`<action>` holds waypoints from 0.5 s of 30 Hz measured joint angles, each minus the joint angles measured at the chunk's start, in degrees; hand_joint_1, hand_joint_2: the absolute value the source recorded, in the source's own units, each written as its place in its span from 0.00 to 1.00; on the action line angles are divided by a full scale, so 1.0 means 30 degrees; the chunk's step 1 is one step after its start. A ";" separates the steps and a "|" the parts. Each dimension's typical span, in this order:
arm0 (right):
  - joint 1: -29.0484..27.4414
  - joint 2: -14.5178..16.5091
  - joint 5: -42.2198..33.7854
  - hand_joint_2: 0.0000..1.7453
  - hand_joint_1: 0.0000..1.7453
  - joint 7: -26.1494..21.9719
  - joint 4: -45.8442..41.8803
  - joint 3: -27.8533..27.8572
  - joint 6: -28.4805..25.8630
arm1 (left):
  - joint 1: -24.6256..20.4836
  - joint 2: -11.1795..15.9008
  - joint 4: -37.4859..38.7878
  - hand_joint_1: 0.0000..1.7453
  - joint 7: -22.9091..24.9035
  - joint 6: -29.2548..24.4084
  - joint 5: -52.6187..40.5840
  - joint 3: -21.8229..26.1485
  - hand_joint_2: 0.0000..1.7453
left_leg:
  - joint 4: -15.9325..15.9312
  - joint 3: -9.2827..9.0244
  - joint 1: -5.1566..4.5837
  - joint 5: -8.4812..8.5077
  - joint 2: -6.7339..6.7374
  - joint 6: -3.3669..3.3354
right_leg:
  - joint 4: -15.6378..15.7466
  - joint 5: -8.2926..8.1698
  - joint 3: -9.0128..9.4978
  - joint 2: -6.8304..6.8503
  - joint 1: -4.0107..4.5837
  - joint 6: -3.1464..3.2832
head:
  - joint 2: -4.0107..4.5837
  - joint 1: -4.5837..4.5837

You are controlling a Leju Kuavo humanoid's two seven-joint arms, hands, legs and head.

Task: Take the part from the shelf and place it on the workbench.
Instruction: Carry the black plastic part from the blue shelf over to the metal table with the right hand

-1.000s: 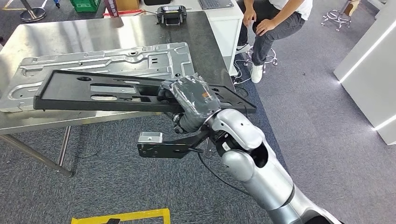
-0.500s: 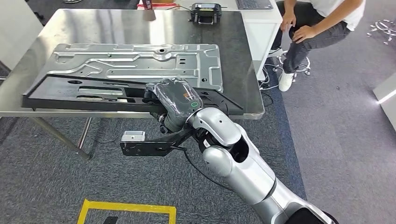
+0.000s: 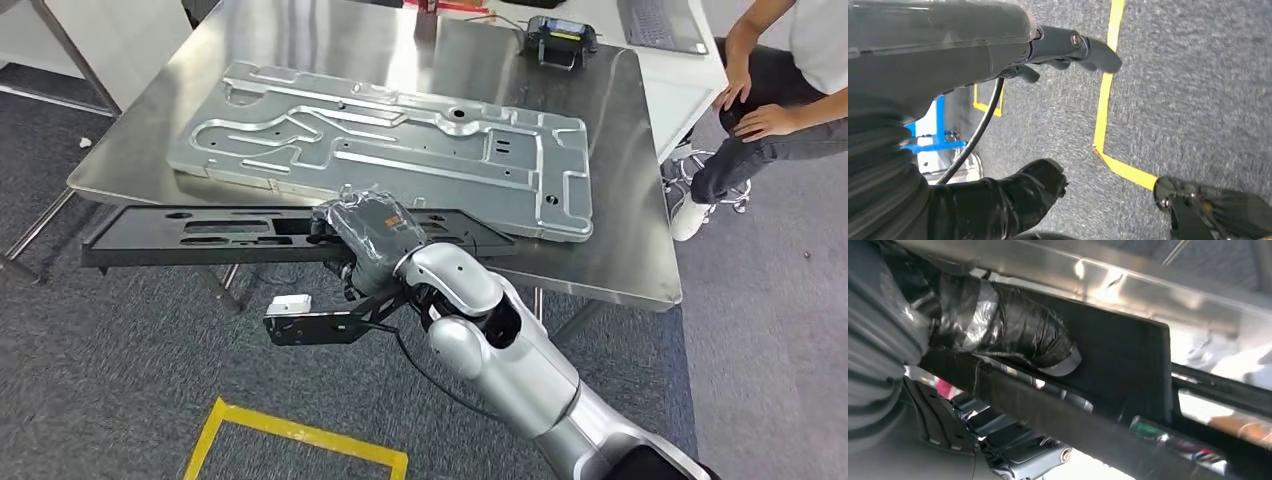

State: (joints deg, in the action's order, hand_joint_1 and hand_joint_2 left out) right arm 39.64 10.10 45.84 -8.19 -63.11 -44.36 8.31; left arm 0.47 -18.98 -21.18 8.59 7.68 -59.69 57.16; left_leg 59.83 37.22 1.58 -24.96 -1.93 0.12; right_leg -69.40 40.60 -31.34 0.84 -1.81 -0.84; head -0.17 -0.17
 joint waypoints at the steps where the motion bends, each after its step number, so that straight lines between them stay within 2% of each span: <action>1: -0.0217 -0.0095 -0.0067 1.00 1.00 -0.0033 0.0213 -0.0031 0.0046 | 0.0174 0.0002 0.0000 0.00 -0.0004 0.0000 -0.0025 0.0071 1.00 | -0.0301 -0.0507 -0.0207 -0.0020 -0.0184 -0.0030 | -0.0892 0.0254 -0.0210 -0.0061 0.0249 0.0312 | 0.0000 -0.0009; 2: -0.0405 -0.0167 -0.0133 1.00 1.00 -0.0053 0.0406 -0.0055 0.0095 | 0.0318 0.0002 0.0000 0.00 -0.0004 0.0000 -0.0051 0.0148 1.00 | -0.0609 -0.1023 -0.0452 -0.0050 -0.0368 -0.0077 | -0.1300 -0.0014 -0.0387 -0.0108 0.0544 0.0685 | 0.0000 -0.0014; 3: -0.0504 -0.0211 -0.0180 1.00 1.00 -0.0058 0.0532 -0.0060 0.0131 | 0.0400 0.0002 0.0000 0.00 -0.0002 -0.0002 -0.0069 0.0217 1.00 | -0.0880 -0.1466 -0.0739 -0.0088 -0.0518 -0.0142 | -0.0982 -0.0866 -0.0495 -0.0171 0.0868 0.1117 | 0.0000 -0.0012; 4: -0.0513 -0.0226 -0.0217 1.00 1.00 -0.0060 0.0605 -0.0062 0.0157 | 0.0421 0.0000 0.0000 0.00 -0.0002 -0.0002 -0.0078 0.0275 1.00 | -0.1101 -0.1830 -0.1030 -0.0130 -0.0628 -0.0221 | -0.0148 -0.2134 -0.0545 -0.0303 0.1095 0.1778 | 0.0000 -0.0013; 5: -0.0443 -0.0217 -0.0233 1.00 1.00 -0.0064 0.0625 -0.0060 0.0162 | 0.0404 -0.0015 0.0002 0.00 -0.0002 0.0000 -0.0084 0.0310 1.00 | -0.1260 -0.2061 -0.1181 -0.0180 -0.0710 -0.0342 | 0.0804 -0.3452 -0.0581 -0.0535 0.1268 0.2517 | 0.0000 0.0075; 6: -0.0360 -0.0202 -0.0246 1.00 1.00 -0.0071 0.0625 -0.0060 0.0162 | 0.0367 -0.0043 0.0007 0.00 -0.0002 -0.0015 -0.0097 0.0332 1.00 | -0.1315 -0.2143 -0.1278 -0.0192 -0.0761 -0.0405 | 0.1604 -0.4592 -0.0642 -0.0786 0.1400 0.3254 | 0.0000 0.0284; 7: -0.0283 -0.0190 -0.0253 1.00 1.00 -0.0076 0.0631 -0.0064 0.0178 | 0.0312 -0.0085 0.0020 0.00 -0.0002 -0.0011 -0.0100 0.0341 1.00 | -0.1350 -0.2113 -0.1144 -0.0174 -0.0771 -0.0402 | 0.2107 -0.5360 -0.0692 -0.0997 0.1500 0.3862 | 0.0000 0.0447; 8: -0.0231 -0.0181 -0.0255 1.00 1.00 -0.0078 0.0638 -0.0069 0.0193 | 0.0254 -0.0100 0.0045 0.00 -0.0002 0.0013 -0.0099 0.0348 1.00 | -0.1355 -0.1981 -0.0899 -0.0121 -0.0787 -0.0407 | 0.2322 -0.5776 -0.0780 -0.1135 0.1664 0.4216 | 0.0000 0.0593; 9: -0.0174 -0.0139 -0.0257 1.00 1.00 -0.0082 0.0629 -0.0080 0.0206 | 0.0189 -0.0110 0.0082 0.00 -0.0004 0.0025 -0.0104 0.0354 1.00 | -0.1333 -0.1772 -0.0699 -0.0043 -0.0781 -0.0349 | 0.2452 -0.6030 -0.0877 -0.1171 0.1828 0.4454 | 0.0000 0.0655; 10: -0.0084 -0.0075 -0.0253 1.00 1.00 -0.0076 0.0611 -0.0089 0.0215 | 0.0121 -0.0107 0.0115 0.00 -0.0009 0.0044 -0.0099 0.0353 1.00 | -0.1339 -0.1540 -0.0462 0.0032 -0.0771 -0.0322 | 0.2538 -0.6121 -0.1003 -0.1172 0.1948 0.4632 | 0.0000 0.0589; 12: 0.0114 0.0069 -0.0231 1.00 1.00 -0.0067 0.0558 -0.0100 0.0180 | 0.0057 -0.0100 0.0153 0.00 -0.0042 0.0024 -0.0128 0.0355 1.00 | -0.1259 -0.0933 -0.0307 0.0198 -0.0794 -0.0360 | 0.2624 -0.6207 -0.1444 -0.1173 0.2037 0.4993 | 0.0000 0.0570; 15: -0.0187 -0.0010 -0.0183 1.00 1.00 -0.0042 0.0726 -0.0106 0.0091 | 0.0247 -0.0100 0.0216 0.00 -0.0165 0.0029 -0.0177 0.0401 1.00 | -0.1279 -0.0353 -0.0212 0.0442 -0.0876 -0.0336 | 0.2807 -0.6170 -0.1785 -0.1159 0.2035 0.5251 | 0.0000 0.0572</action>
State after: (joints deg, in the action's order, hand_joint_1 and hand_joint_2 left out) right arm 39.08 10.07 45.29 -8.31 -60.93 -44.68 8.58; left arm 1.21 -19.28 -20.53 8.10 7.76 -60.22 58.36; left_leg 55.99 36.16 0.95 -23.63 -4.56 -0.89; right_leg -60.98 22.09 -36.69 -2.64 4.29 14.91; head -0.17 1.55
